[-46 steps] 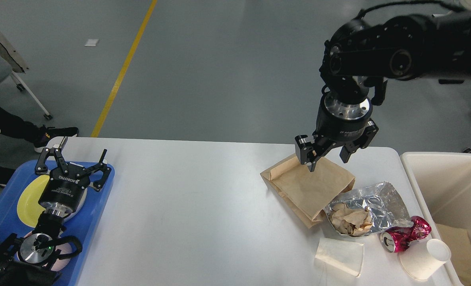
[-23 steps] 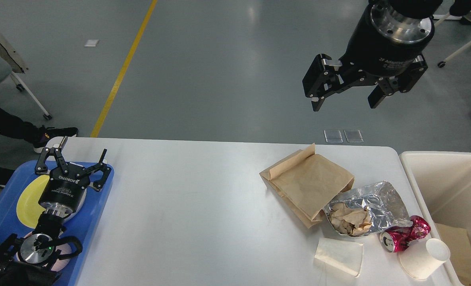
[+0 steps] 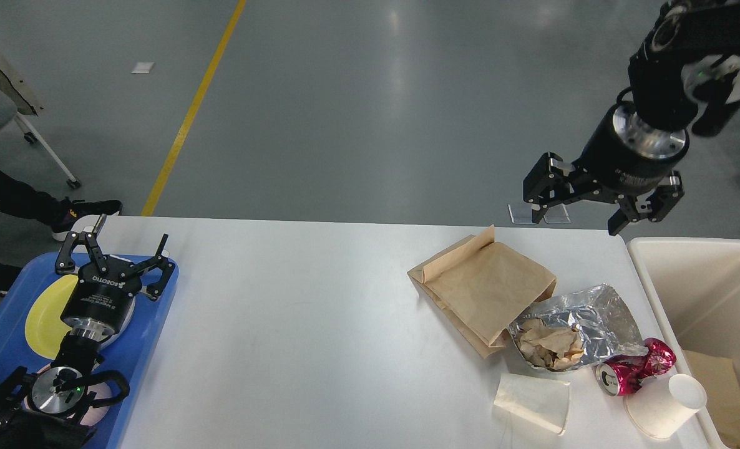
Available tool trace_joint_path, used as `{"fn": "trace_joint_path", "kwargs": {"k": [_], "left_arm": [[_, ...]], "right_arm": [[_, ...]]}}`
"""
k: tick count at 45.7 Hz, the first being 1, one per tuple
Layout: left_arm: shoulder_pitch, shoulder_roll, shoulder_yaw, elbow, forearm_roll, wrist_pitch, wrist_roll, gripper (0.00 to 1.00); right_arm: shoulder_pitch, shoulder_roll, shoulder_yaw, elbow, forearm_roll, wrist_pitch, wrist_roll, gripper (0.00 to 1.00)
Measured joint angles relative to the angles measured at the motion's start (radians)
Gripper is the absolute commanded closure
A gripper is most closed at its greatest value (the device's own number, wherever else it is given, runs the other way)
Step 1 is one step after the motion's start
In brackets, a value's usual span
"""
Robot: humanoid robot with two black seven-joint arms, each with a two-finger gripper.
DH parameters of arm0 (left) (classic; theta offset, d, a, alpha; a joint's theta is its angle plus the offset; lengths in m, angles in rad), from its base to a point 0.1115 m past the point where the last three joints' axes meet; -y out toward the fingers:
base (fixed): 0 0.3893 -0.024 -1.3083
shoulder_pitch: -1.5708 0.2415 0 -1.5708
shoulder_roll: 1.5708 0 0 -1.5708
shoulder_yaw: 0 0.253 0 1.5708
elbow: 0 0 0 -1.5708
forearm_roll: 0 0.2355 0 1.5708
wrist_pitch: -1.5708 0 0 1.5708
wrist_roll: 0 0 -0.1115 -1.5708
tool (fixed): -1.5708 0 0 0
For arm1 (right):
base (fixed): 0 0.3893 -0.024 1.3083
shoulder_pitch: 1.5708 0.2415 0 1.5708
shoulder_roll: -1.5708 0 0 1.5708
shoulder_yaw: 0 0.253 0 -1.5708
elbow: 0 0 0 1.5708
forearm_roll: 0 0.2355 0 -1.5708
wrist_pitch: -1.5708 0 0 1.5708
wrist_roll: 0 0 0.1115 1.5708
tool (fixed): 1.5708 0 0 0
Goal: Tidy desktop
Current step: 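Lower the right gripper onto the foil wrapper beside the bag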
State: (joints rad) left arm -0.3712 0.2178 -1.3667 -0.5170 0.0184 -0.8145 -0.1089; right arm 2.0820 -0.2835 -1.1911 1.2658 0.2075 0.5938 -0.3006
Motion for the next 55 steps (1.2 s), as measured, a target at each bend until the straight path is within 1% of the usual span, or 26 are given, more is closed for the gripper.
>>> {"fn": "trace_joint_path", "kwargs": {"k": [3,7,10,15,23,34,48,51,55], "left_arm": [[0.0,0.0,0.0,0.0,0.0,0.0,0.0,0.03],[0.0,0.0,0.0,0.0,0.0,0.0,0.0,0.03],[0.0,0.0,0.0,0.0,0.0,0.0,0.0,0.03],[0.0,0.0,0.0,0.0,0.0,0.0,0.0,0.03],[0.0,0.0,0.0,0.0,0.0,0.0,0.0,0.03],[0.0,0.0,0.0,0.0,0.0,0.0,0.0,0.03],[0.0,0.0,0.0,0.0,0.0,0.0,0.0,0.03],[0.0,0.0,0.0,0.0,0.0,0.0,0.0,0.03],[0.0,0.0,0.0,0.0,0.0,0.0,0.0,0.03]], "right_arm": [[-0.147,-0.01,0.022,-0.065,0.003,-0.124,0.001,0.0],[-0.331,-0.019,0.079,-0.182,0.004,-0.216,0.004,0.0],[-0.449,-0.019,0.138,-0.275,0.004,-0.237,0.005,0.0],[-0.575,-0.015,0.193,-0.383,0.003,-0.242,0.005,0.0],[-0.646,-0.005,0.232,-0.431,0.004,-0.25,0.005,0.0],[-0.766,0.022,0.383,-0.527,0.005,-0.273,-0.003,0.0],[-0.818,0.072,0.403,-0.578,0.004,-0.308,-0.002,0.0],[-0.826,0.079,0.414,-0.579,0.004,-0.328,-0.002,0.03],[-0.835,0.085,0.439,-0.58,0.004,-0.358,-0.002,0.03]]}}
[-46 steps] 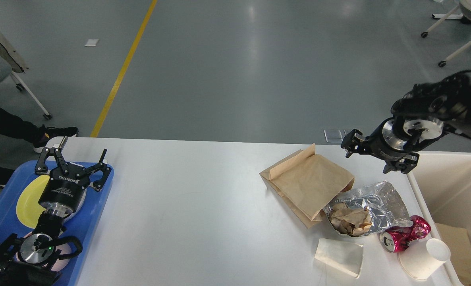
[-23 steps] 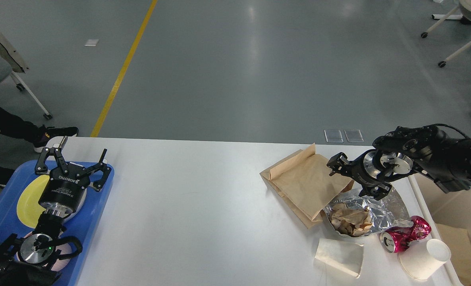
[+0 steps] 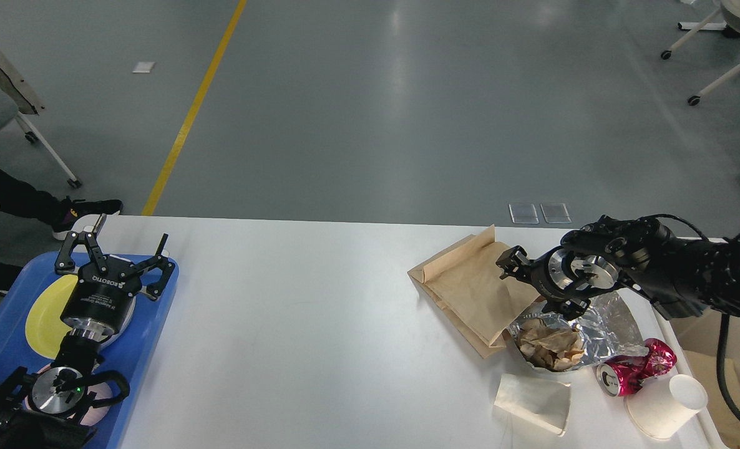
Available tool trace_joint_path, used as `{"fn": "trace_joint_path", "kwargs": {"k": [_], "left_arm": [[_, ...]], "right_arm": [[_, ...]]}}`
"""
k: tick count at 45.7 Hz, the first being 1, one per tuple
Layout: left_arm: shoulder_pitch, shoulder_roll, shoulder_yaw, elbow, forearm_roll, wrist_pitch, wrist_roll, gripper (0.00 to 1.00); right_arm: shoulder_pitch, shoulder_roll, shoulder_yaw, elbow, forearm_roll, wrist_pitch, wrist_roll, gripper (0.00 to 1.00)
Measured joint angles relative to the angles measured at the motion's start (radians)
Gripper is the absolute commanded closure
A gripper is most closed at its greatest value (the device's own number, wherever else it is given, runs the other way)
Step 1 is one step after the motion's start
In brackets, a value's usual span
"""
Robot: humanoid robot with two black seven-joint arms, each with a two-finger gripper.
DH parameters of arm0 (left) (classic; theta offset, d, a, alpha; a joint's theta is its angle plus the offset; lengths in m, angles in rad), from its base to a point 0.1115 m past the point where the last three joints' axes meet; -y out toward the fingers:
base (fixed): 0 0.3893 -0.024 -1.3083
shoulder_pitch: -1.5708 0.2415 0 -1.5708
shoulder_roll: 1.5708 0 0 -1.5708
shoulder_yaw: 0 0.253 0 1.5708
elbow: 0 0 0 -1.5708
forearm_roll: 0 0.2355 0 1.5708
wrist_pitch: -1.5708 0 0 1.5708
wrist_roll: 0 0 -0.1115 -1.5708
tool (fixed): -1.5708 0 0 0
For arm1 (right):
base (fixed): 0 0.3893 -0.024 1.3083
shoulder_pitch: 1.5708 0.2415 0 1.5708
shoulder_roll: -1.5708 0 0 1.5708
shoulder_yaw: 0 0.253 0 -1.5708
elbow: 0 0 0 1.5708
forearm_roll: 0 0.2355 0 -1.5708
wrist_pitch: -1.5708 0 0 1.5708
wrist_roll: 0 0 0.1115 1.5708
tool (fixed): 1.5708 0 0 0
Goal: Tidy desktop
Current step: 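Lower the right gripper onto the foil wrapper beside the bag, then grasp the bag and foil wrapper, carry them toward the white bin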
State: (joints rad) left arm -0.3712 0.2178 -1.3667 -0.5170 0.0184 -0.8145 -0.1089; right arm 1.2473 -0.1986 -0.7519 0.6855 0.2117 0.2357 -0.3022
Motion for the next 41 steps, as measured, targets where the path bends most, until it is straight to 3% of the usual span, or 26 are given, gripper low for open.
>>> {"fn": "trace_joint_path", "kwargs": {"k": [5,19,28,41], "left_arm": [[0.0,0.0,0.0,0.0,0.0,0.0,0.0,0.03],[0.0,0.0,0.0,0.0,0.0,0.0,0.0,0.03],[0.0,0.0,0.0,0.0,0.0,0.0,0.0,0.03],[0.0,0.0,0.0,0.0,0.0,0.0,0.0,0.03]], "right_arm": [[-0.013,0.014,0.024,-0.012,0.0,-0.01,0.001,0.06],[-0.039,0.043,0.077,-0.049,0.0,-0.012,0.001,0.48],[-0.033,0.045,0.096,-0.038,-0.003,-0.006,0.0,1.0],[-0.038,0.052,0.092,-0.006,-0.013,0.003,-0.011,1.0]]}}
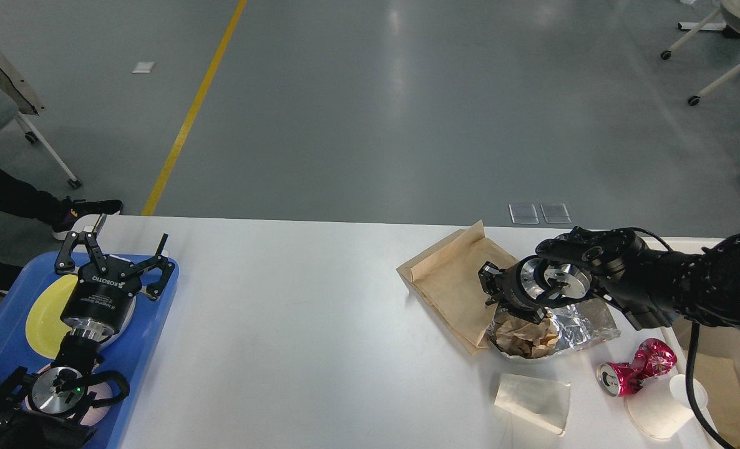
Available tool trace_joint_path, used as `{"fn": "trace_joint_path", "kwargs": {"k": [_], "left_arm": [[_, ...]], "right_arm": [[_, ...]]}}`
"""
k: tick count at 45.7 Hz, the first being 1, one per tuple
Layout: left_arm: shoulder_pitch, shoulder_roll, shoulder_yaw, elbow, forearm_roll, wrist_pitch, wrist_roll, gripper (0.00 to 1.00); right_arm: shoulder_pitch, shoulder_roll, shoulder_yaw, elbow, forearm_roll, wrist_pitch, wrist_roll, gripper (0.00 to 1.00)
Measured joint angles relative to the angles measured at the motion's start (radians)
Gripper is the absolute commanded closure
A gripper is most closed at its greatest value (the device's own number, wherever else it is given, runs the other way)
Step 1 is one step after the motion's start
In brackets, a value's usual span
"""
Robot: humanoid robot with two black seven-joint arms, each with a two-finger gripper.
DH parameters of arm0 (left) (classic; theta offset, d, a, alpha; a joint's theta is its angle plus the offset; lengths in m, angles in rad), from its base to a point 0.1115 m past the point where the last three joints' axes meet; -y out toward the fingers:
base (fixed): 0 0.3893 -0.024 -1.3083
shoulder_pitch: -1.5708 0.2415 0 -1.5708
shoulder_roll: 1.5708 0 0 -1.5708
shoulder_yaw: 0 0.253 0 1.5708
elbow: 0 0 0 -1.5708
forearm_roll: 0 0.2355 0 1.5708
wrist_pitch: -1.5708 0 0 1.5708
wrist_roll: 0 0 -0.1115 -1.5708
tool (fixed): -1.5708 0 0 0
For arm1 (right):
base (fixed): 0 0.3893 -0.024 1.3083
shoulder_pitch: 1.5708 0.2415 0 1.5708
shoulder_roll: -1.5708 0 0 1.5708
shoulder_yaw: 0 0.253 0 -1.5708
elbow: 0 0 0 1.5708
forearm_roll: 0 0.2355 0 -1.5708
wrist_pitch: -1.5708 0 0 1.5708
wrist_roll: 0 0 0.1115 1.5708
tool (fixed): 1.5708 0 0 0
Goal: Tidy desktop
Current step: 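Grasp the bag and foil wrapper, carry them toward the white bin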
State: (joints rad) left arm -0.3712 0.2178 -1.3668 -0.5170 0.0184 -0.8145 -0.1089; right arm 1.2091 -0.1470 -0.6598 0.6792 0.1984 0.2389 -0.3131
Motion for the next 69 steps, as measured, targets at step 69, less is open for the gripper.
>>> {"fn": "trace_joint_path", "kwargs": {"k": [69], "left_arm": [[0.0,0.0,0.0,0.0,0.0,0.0,0.0,0.03]], "right_arm": [[1.114,-0.064,-0.356,0.761,0.005,0.498,-0.051,1.0]]}}
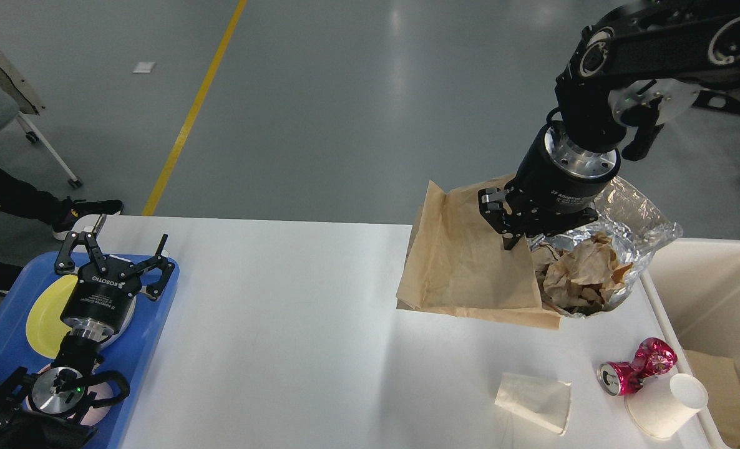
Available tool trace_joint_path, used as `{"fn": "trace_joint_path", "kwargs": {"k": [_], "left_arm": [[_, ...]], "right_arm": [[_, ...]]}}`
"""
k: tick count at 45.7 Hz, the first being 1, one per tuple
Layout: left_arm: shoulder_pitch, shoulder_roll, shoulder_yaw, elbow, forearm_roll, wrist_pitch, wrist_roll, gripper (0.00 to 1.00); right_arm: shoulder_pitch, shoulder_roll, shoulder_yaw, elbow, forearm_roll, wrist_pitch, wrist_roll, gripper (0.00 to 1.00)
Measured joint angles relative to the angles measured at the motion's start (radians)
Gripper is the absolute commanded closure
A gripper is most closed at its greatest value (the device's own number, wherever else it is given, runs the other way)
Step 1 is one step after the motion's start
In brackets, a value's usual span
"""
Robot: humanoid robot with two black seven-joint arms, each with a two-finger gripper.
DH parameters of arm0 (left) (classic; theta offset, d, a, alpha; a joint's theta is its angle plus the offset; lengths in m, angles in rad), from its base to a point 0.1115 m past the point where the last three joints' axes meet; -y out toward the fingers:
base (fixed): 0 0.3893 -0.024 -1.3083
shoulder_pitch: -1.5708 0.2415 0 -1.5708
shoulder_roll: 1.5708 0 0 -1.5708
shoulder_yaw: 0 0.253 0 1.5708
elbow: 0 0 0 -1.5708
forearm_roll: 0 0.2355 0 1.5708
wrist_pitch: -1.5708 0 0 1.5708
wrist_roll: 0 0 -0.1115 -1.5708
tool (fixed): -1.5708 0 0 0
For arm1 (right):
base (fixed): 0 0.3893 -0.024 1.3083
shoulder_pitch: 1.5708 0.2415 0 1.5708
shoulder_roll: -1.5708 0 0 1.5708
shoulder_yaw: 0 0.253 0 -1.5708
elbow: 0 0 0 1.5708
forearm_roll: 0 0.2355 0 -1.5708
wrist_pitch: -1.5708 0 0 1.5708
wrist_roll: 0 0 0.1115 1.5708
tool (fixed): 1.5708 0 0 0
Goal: Tidy desktop
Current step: 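Grasp the bag and foil wrapper, carry them toward the white bin, then release the paper bag and wrapper into the white bin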
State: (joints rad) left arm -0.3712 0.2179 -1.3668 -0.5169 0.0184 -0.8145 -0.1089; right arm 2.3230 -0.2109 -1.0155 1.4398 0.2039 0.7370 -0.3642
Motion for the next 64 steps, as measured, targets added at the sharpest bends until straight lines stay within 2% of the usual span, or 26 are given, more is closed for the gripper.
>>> {"fn": "trace_joint_path", "kwargs": {"k": [11,35,45,55,60,64], "left_arm": [[0.0,0.001,0.0,0.0,0.0,0.0,0.0,0.03],[0.0,0.0,0.0,0.0,0.0,0.0,0.0,0.03],[0.0,0.0,0.0,0.0,0.0,0.0,0.0,0.03],[0.0,0.001,0.0,0.001,0.0,0.0,0.0,0.03],[0.0,0.002,0.0,0.001,0.0,0.0,0.0,0.03],[0.0,0.001,0.0,0.001,0.0,0.0,0.0,0.03]], "right_arm": [[0.226,-0.01,0.016,0.116,0.006,0.108,0.007,1.0],[0.238,-0.045,-0.043,0.109,0.008,0.105,0.009,1.0],[0.152,-0.155,-0.223,0.037,0.0,0.021,0.009,1.0],[0.007,-0.288,-0.338,-0.135,-0.038,-0.012,0.016,1.0],[-0.079,-0.363,-0.353,-0.214,-0.099,-0.014,0.045,1.0],[-0.161,-0.404,-0.361,-0.284,-0.137,-0.024,0.087,1.0]]}}
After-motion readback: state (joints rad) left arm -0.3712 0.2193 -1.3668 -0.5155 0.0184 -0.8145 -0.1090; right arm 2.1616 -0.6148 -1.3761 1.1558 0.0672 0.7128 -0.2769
